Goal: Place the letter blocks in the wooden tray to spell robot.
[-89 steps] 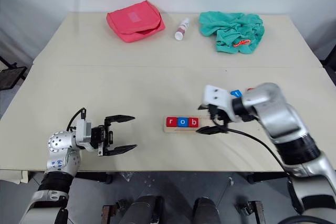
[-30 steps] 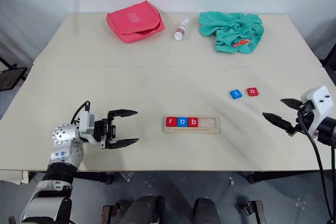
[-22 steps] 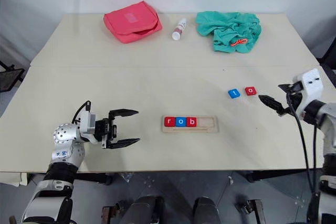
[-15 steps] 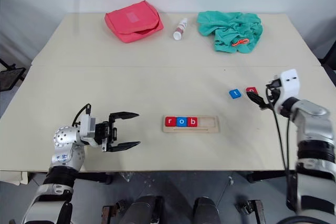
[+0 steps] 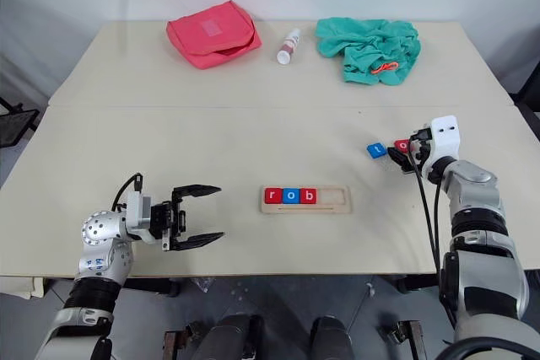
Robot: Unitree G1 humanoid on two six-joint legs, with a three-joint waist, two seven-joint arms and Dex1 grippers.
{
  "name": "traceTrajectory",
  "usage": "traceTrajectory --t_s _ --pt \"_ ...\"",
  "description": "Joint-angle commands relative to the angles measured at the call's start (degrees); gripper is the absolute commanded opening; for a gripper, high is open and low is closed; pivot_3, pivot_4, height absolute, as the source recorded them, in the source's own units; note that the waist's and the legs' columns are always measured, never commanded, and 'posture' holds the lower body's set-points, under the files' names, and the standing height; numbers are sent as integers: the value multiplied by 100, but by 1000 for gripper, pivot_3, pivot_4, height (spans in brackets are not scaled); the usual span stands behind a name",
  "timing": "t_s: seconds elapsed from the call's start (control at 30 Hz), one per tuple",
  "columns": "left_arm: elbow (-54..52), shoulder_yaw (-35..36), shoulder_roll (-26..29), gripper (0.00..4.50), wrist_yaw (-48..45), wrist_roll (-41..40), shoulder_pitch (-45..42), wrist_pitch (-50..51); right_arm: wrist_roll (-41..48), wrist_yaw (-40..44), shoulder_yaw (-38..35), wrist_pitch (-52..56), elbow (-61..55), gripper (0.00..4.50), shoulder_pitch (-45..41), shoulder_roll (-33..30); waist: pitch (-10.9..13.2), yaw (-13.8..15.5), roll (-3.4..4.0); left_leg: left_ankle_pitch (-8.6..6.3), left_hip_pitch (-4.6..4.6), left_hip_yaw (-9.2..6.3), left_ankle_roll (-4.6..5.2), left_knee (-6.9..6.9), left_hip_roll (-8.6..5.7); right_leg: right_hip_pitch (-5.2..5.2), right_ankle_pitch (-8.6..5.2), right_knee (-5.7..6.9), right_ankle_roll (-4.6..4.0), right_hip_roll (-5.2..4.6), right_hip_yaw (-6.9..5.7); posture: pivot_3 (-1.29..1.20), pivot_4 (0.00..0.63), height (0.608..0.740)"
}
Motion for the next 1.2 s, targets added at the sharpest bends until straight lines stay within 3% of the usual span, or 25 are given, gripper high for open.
traceTrajectory --t_s 0.03,0.07,0.33,0.5,0.77,0.9,1.0,1.2 --pt "-158 77 48 4500 48 -57 24 -39 -46 -164 -21 111 138 4098 -40 -19 0 -1 0 0 0 -1 0 0 0 0 0 0 0 0 0 0 150 740" --pt "-143 73 45 4500 49 -55 10 -43 -41 -168 -18 130 127 3962 -22 7 0 0 0 0 0 -1 0 0 0 0 0 0 0 0 0 0 150 740" --pt "84 55 34 4500 -12 -32 -168 -79 -8 -282 -62 171 9 1447 -13 117 -1 2 0 0 2 -2 0 4 0 5 0 1 0 0 0 0 150 740" --pt "406 21 50 4500 -267 -43 -444 -79 442 96 -160 982 -2447 1460 903 61 -1 36 2 0 0 -5 0 3 0 0 0 3 0 1 0 0 150 740" --pt "764 55 69 4500 -516 -42 -661 -123 1097 -927 -866 3094 -6763 1460 2997 282 -2 81 3 0 -14 -11 0 4 -2 -12 0 7 0 1 -6 0 150 740" --pt "804 23 82 4500 -645 -93 -676 -84 1341 -1670 -1110 4026 -8516 1460 3939 834 -2 86 3 0 -14 -12 0 6 -3 -10 0 7 0 1 -3 0 150 740" --pt "757 13 115 4500 -717 -157 -649 30 1461 -2168 -1093 4537 -9385 1460 4394 1376 -2 79 3 0 -12 -14 0 3 -3 -12 0 12 0 1 0 0 150 740" --pt "692 14 236 4500 -804 -176 -596 115 1449 -2650 -900 4846 -9853 1460 4814 1959 -3 66 2 0 0 -8 -1 1 -5 -9 0 14 0 5 16 0 150 740"
